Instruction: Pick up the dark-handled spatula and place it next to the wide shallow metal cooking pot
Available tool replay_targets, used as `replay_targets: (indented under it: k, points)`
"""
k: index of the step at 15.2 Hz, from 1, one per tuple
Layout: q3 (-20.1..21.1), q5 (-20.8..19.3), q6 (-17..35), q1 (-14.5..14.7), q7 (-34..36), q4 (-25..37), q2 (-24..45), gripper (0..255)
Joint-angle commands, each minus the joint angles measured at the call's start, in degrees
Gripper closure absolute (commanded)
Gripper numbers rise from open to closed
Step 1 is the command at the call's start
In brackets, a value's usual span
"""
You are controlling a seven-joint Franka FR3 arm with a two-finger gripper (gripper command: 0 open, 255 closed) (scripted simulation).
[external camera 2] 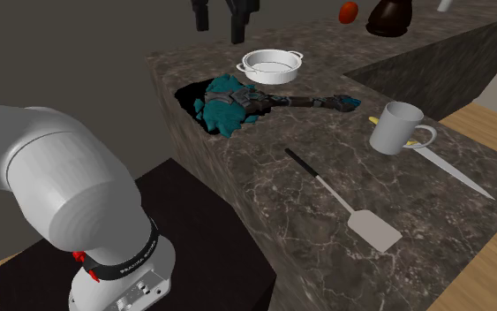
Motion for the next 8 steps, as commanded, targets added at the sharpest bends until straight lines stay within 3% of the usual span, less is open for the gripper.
replay_targets:
  k: [1,8]
  points:
    - [0.0,0.0,0.0,0.0,0.0,0.0,0.0,0]
    - [-11.8,-9.2,6.9,2.9,-24.4,-11.4,-7.3,0]
